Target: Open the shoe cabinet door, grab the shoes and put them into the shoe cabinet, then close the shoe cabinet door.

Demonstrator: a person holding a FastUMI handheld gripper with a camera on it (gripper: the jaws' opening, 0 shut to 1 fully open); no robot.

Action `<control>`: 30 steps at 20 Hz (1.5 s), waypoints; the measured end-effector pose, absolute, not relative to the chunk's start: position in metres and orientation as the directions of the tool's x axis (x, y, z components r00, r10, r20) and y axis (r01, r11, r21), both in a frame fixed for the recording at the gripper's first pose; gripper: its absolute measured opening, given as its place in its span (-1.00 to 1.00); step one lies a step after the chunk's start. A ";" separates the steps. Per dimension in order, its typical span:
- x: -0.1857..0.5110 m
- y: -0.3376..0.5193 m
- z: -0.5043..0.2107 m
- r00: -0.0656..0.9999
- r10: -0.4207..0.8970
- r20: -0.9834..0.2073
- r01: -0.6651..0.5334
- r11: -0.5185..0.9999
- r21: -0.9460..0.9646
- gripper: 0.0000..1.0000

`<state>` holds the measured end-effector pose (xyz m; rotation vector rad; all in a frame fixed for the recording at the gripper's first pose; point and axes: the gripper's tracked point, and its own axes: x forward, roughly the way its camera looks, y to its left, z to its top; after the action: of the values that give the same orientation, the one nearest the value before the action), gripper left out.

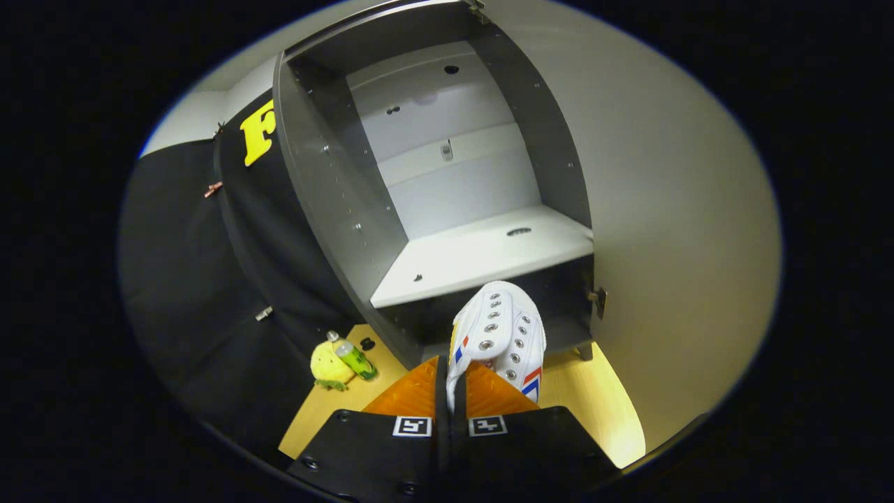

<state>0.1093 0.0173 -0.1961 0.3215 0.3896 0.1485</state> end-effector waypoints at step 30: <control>0.391 0.037 -0.203 0.892 0.111 -0.437 -0.019 0.978 0.209 -0.91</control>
<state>0.3914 0.0366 -0.2026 0.2025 0.4639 0.0677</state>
